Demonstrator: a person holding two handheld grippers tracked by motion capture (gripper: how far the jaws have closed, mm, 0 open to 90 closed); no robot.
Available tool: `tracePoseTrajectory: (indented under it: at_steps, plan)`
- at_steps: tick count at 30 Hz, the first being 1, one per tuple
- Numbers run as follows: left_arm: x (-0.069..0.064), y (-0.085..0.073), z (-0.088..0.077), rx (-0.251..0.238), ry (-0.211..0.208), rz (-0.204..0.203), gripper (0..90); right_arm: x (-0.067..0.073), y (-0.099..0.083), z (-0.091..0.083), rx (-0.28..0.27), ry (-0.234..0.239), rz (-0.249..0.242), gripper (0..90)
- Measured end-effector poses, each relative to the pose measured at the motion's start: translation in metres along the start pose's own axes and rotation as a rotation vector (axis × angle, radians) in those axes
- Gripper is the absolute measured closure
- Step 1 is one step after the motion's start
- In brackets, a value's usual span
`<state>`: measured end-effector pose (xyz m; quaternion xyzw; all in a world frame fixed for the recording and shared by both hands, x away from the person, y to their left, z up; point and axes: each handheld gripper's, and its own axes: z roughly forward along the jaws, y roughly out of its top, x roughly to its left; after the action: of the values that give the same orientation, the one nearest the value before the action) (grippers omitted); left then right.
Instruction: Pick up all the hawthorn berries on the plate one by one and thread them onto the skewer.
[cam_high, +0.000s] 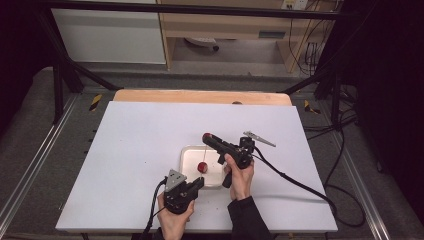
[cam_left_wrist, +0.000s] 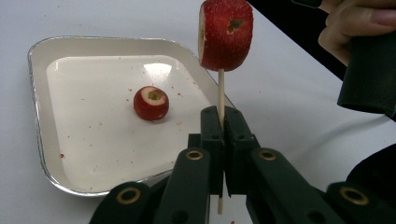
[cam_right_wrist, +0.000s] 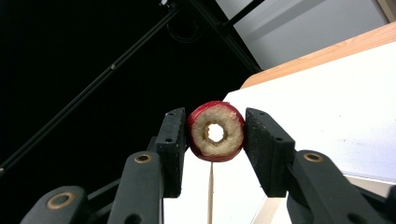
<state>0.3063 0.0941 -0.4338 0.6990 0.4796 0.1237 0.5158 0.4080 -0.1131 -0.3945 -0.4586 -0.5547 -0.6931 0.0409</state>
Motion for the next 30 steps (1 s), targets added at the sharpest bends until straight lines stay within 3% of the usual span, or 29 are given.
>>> tracePoseTrajectory:
  at_steps: [20, 30]
  plan:
    - [0.0008, 0.0014, 0.0001, 0.003, -0.005, -0.005, 87.8, -0.0012, -0.0017, 0.0009, 0.029, -0.001, -0.018, 59.9]
    - [-0.0004, 0.0033, 0.0031, 0.016, -0.021, -0.066, 88.0, 0.0004, -0.0061, -0.0007, 0.051, -0.005, -0.073, 60.0]
